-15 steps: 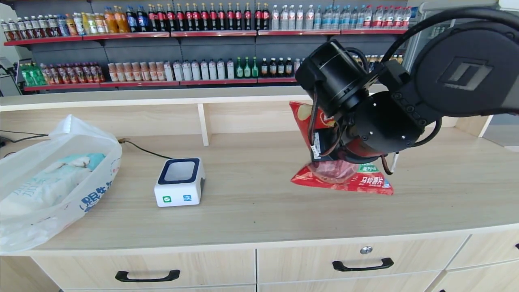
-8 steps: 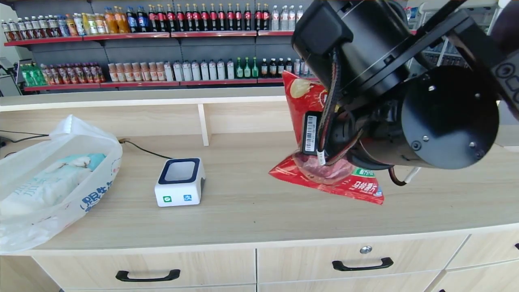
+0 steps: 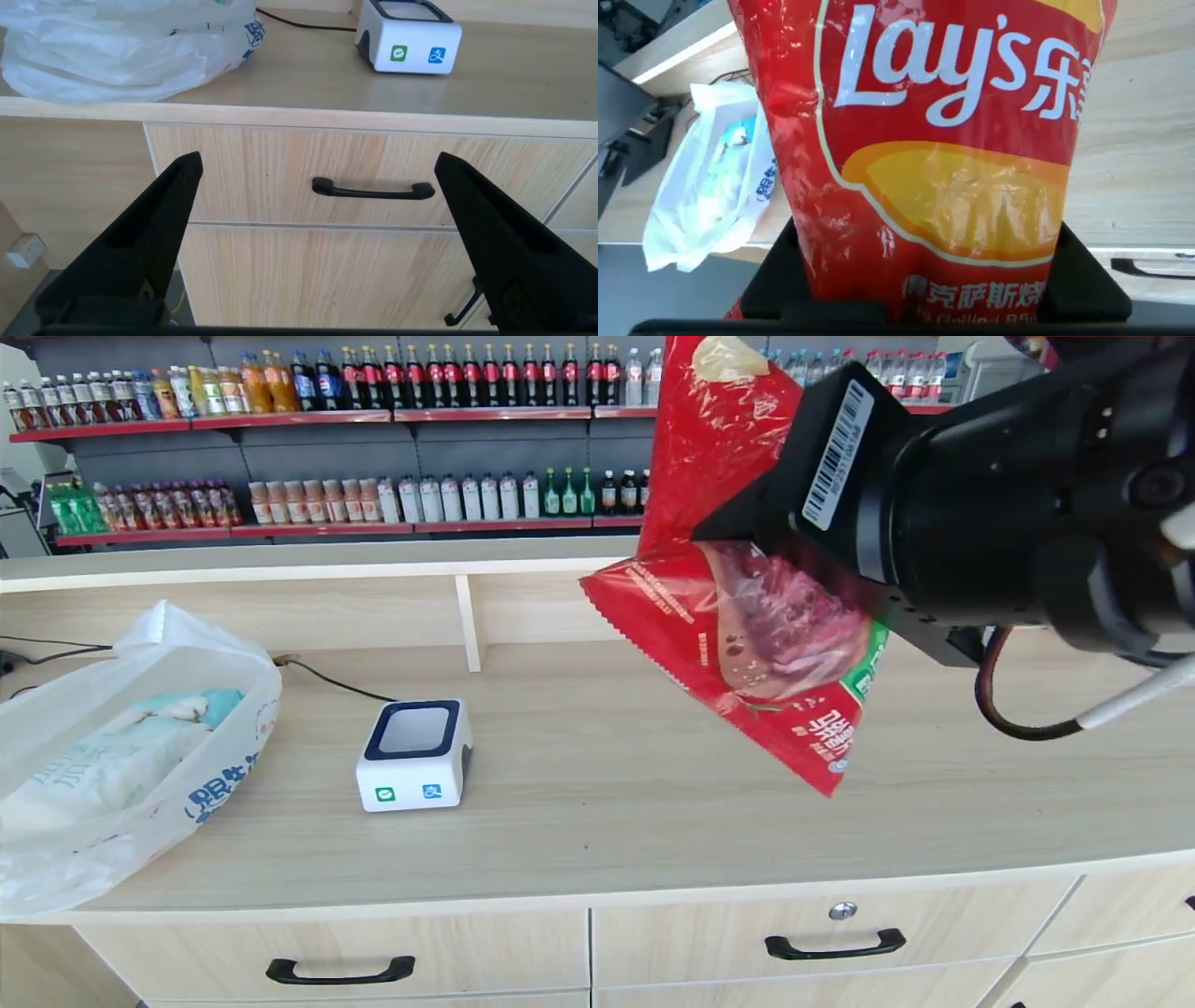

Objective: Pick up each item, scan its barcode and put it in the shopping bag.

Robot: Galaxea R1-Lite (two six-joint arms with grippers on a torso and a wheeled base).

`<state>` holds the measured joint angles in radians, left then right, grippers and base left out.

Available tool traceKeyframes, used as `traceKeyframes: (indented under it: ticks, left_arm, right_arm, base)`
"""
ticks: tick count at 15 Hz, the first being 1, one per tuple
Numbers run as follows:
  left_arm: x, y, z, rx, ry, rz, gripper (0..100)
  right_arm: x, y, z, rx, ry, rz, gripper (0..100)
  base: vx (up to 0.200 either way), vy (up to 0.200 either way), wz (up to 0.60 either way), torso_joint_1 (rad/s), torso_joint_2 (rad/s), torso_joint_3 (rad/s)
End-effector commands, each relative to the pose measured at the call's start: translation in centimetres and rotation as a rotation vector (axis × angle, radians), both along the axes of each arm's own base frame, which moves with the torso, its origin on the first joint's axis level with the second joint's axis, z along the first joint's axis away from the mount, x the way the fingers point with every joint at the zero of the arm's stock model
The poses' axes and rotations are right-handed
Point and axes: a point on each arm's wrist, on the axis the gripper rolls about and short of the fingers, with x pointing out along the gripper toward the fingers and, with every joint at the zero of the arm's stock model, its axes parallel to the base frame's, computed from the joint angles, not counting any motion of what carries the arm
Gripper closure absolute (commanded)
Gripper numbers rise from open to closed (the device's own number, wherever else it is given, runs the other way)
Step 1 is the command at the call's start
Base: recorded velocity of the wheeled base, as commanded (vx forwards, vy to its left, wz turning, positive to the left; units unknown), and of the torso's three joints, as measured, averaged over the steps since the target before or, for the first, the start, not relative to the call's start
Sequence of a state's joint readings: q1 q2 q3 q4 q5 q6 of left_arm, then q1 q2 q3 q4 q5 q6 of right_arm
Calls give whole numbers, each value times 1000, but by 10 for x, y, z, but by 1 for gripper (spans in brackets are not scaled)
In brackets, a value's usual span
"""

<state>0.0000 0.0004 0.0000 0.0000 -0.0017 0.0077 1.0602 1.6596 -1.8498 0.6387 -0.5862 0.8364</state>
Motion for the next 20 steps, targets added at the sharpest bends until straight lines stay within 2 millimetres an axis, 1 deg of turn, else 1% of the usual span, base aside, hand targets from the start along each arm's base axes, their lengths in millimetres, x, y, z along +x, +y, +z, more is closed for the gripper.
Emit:
traceKeyframes:
  ticks: [1,3,4,6,8,9,10,11,13,15,17,20]
  left_arm:
    - [0,0,0,0,0,0,0]
    - [0,0,0,0,0,0,0]
    - [0,0,0,0,0,0,0]
    - [0,0,0,0,0,0,0]
    - [0,0,0,0,0,0,0]
    - [0,0,0,0,0,0,0]
    - [0,0,0,0,0,0,0]
    - [0,0,0,0,0,0,0]
    - [0,0,0,0,0,0,0]
    - [0,0,0,0,0,0,0]
    - [0,0,0,0,0,0,0]
    - [0,0,0,0,0,0,0]
  right_arm:
    - [-22,-59,-11,97,-6,115,100]
    - [-17,-76,-34,128,-41,174,100]
    - [-15,-81,-47,150,-65,212,100]
    - [-13,-87,-65,191,-97,260,100]
    - [-15,-89,-75,227,-117,280,100]
    - [-18,-92,-92,258,-144,297,100]
    - [-19,-93,-101,270,-157,304,100]
    - [-24,-98,-114,291,-188,308,100]
    - [-30,-105,-129,335,-231,310,100]
    - [-33,-109,-137,365,-256,309,100]
    - [-36,-111,-141,411,-268,311,100]
    - [-40,-114,-137,474,-315,316,100]
  base:
    - [0,0,0,0,0,0]
    - [0,0,0,0,0,0]
    - [0,0,0,0,0,0]
    - [0,0,0,0,0,0]
    - [0,0,0,0,0,0]
    - [0,0,0,0,0,0]
    - [0,0,0,0,0,0]
    - [0,0,0,0,0,0]
    - [0,0,0,0,0,0]
    - [0,0,0,0,0,0]
    - [0,0,0,0,0,0]
    - [0,0,0,0,0,0]
